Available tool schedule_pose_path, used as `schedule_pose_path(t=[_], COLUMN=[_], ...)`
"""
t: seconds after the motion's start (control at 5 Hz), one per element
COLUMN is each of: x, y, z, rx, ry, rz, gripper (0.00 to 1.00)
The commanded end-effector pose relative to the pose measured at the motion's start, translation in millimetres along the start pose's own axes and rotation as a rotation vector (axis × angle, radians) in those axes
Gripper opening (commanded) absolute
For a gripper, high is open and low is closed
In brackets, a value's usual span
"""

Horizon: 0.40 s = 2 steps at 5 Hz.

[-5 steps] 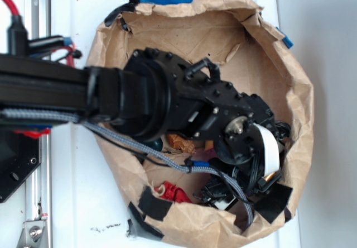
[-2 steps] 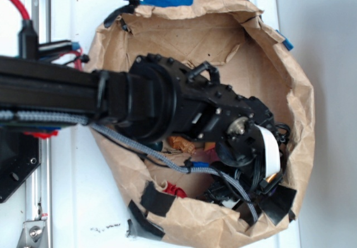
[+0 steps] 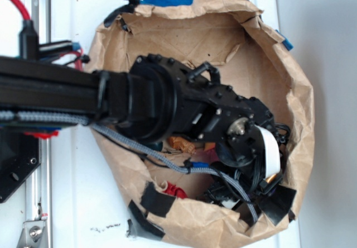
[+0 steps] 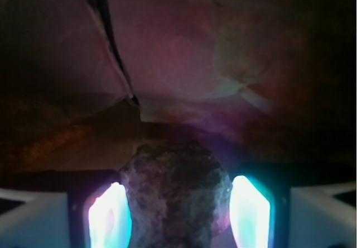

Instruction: Grab the rock.

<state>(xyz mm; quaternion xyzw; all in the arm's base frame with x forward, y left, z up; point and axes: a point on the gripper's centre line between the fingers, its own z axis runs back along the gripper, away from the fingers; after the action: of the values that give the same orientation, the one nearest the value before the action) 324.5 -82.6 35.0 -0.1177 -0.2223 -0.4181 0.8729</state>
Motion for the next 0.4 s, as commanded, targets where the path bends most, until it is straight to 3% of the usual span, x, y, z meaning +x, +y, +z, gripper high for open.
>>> schedule_pose_path(t=[0.0,0.2], x=[1.3,-4.6], y=[0.8,9.1], z=[53.4,79.3], rx=[0.059,0.024], ry=[0.039,0.079], rz=[0.025,0.079], gripper=[0.00,0.00])
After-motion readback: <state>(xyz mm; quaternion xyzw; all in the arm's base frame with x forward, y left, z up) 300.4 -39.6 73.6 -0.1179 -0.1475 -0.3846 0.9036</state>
